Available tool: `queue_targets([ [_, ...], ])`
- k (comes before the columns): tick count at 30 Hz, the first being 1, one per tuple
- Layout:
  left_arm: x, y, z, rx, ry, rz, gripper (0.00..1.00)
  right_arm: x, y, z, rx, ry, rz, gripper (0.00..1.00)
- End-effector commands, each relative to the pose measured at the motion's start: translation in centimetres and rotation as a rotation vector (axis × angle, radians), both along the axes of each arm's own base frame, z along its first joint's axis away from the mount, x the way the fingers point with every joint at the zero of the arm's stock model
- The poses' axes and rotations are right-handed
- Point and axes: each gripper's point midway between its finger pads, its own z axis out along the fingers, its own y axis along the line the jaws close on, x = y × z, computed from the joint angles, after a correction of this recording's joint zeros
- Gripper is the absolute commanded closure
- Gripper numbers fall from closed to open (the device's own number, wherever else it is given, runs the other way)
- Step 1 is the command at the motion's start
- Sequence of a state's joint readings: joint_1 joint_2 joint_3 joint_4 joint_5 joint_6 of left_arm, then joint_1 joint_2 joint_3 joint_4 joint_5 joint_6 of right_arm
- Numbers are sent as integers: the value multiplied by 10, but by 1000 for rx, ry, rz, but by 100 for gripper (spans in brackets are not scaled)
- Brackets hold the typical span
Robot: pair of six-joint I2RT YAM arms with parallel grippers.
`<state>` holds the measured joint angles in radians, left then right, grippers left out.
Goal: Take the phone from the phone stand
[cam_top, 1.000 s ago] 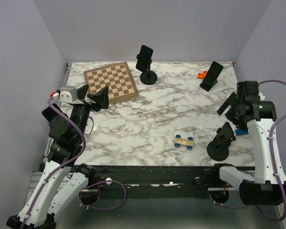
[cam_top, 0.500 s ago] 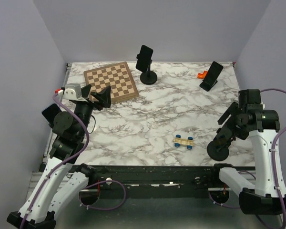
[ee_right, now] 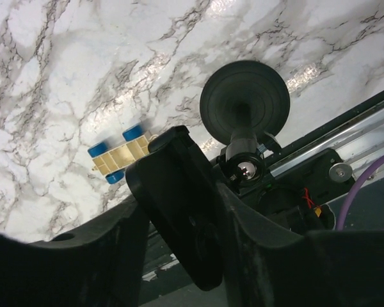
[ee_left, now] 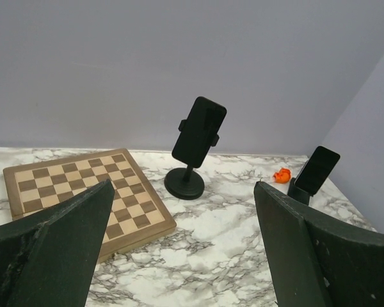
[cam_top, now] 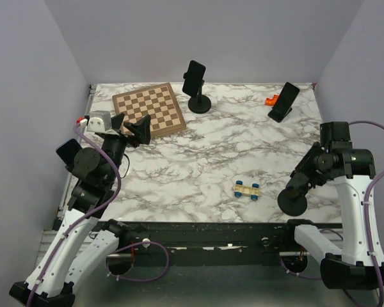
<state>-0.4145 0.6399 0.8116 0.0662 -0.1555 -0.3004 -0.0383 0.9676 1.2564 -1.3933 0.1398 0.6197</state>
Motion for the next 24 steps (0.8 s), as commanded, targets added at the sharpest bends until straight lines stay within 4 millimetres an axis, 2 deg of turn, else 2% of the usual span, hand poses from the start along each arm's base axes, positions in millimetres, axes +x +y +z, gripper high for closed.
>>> queue_targets([
  [1,-4,-6,11,-8,-19,-33,2,-3,2,-4,3,7,23,52],
  [6,-3,-8,10,-7,-12,-42,2,-3,0,-3,-7,-12,17,60],
  [12,-3,-11,8,-7,-6,-53,2,10,-6,4,-38,-70,0,68],
  [17,-2,-13,7,-2,0,-55,2,35,-2,-5,-18,-109,30,89],
  [20,-1,-17,5,4,4,-66,2,55,-5,4,-46,-159,54,97],
  [24,0,-24,1,15,19,-88,2,77,-14,15,-106,-208,80,99],
])
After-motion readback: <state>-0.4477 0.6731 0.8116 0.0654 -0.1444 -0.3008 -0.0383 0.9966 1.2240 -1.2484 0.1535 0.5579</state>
